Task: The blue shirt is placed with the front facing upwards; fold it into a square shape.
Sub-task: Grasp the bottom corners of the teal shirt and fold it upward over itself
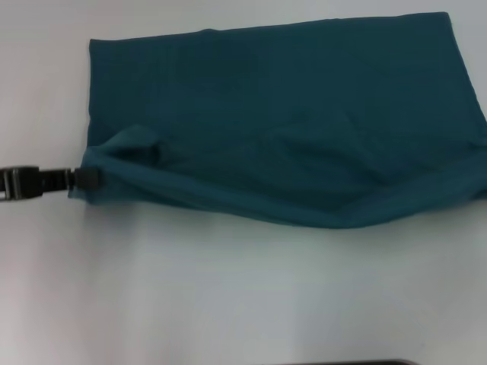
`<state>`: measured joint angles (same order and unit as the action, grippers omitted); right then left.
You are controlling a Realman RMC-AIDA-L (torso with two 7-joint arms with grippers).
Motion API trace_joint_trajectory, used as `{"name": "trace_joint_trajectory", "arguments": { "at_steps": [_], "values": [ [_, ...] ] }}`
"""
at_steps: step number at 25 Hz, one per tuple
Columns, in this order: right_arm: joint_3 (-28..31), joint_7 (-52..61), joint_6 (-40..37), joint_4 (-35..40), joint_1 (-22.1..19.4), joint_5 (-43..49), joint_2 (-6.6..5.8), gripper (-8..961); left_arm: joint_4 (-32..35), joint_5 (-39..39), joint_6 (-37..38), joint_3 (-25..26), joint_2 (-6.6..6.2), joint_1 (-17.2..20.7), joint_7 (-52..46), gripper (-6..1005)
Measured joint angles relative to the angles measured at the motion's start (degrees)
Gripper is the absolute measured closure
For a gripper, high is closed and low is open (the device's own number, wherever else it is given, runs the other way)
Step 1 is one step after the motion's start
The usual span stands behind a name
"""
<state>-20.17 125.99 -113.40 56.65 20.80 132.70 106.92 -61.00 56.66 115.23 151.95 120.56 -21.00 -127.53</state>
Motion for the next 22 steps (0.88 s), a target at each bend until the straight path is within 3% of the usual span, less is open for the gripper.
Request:
{"name": "trace_joint_trajectory", "arguments": {
  "at_steps": [2,6,7,12,16,22],
  "values": [
    [0.44,0.37,0.73,-0.01,1.99,-0.70,-0.06,914,1.29,0.01,-0.80,0.02,-0.57,-1.30,0.08,973],
    [0.65,1.20,4.60,-1.04,6.24,-0.72,-0.50,914,6.41,0.03,-3.68,0.85,-3.18,-5.24,0.54,974],
    [0.42,1.65,7.59,-2.82,8.50,-0.74,-1.30,914,7.72,0.03,-4.87,1.19,-4.13,-6.49,0.68,974],
    [-0.48,1.91,13.78,-7.98,12.61,-0.42,-3.02,914,12.80,0.03,-11.53,1.40,-7.00,-11.06,1.37,974],
    [-2.32,2.91,19.24,-10.31,15.75,-0.34,-3.60,914,16.55,0.03,-20.70,1.00,-7.88,-15.01,2.21,973],
    [-6.18,5.24,28.41,-12.25,19.11,-0.32,-3.03,914,23.95,-0.43,-36.99,-2.25,-8.31,-20.06,3.82,974]
  ]
}}
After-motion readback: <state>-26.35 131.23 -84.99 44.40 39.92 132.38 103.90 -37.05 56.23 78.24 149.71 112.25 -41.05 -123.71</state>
